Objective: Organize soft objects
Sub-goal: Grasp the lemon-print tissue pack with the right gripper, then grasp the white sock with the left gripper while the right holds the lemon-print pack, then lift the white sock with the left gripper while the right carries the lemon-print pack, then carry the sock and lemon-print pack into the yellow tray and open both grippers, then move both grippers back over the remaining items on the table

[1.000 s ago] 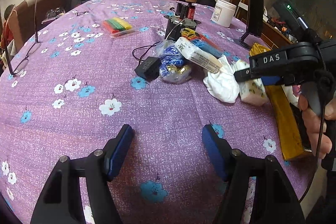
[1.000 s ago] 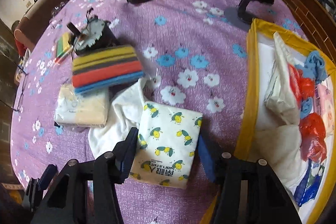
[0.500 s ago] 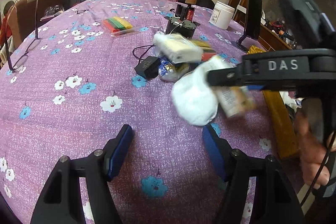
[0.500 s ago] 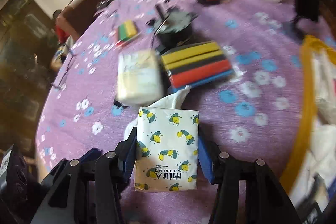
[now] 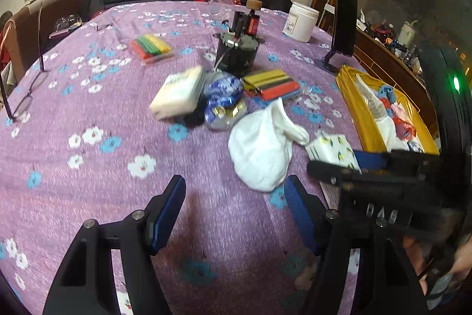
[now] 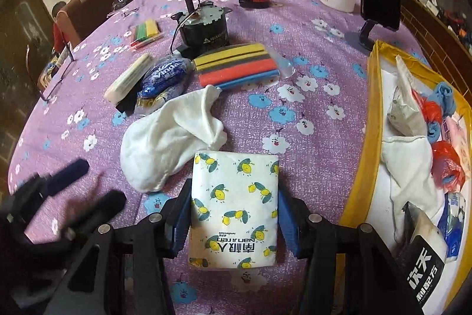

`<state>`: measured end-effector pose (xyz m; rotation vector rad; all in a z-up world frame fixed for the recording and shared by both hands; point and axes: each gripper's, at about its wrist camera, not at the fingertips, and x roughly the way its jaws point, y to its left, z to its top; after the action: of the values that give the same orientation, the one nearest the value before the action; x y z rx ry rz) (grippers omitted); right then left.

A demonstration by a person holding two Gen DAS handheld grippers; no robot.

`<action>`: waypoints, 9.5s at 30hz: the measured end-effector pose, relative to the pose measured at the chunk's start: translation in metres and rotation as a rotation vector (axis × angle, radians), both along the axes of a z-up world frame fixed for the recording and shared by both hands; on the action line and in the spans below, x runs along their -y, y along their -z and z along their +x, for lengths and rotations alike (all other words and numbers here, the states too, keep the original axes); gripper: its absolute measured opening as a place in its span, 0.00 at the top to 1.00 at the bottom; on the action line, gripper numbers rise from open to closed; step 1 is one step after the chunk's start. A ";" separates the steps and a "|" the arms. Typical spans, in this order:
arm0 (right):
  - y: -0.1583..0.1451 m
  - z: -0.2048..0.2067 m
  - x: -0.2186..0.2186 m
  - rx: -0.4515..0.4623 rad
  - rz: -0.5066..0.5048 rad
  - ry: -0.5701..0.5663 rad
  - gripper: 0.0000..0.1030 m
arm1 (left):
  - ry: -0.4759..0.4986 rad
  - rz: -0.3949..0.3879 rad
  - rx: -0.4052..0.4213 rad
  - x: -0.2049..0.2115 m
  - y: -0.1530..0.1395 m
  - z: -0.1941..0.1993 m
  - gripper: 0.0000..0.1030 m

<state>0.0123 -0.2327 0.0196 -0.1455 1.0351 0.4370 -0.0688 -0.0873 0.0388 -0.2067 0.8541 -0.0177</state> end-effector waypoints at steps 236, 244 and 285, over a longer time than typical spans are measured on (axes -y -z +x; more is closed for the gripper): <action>-0.076 -0.084 0.215 0.338 0.177 0.387 0.27 | 0.302 0.008 0.162 0.192 -0.079 0.018 0.34; -0.083 -0.089 0.179 0.353 0.161 0.319 0.27 | 0.244 -0.028 0.197 0.140 -0.085 -0.004 0.34; -0.069 -0.007 -0.002 0.208 0.297 0.134 0.26 | -0.172 0.003 0.075 -0.067 0.013 -0.037 0.33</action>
<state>0.0049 -0.2307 0.0883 0.1411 0.7612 0.4389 -0.1055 -0.0198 0.0255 -0.2745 0.7591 0.1353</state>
